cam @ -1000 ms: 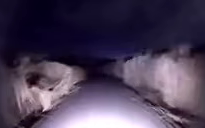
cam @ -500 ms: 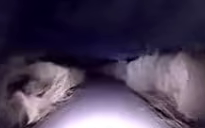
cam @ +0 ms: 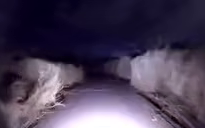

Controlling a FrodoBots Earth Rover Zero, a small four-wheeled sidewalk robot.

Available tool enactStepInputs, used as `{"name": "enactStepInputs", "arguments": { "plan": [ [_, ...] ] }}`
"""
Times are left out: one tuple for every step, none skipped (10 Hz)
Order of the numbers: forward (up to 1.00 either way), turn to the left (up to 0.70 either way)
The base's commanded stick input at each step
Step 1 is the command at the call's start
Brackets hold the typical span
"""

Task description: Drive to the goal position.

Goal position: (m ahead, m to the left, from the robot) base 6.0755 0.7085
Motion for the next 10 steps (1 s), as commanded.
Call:
{"name": "enactStepInputs", "arguments": {
  "plan": [
    [0.85, 0.00],
    [0.85, 0.00],
    [0.85, 0.00],
    [0.85, 0.00],
    [0.85, 0.00],
    [0.85, 0.00],
    [0.85, 0.00],
    [0.85, 0.17],
    [0.85, 0.22],
    [0.85, 0.12]
  ]
}}
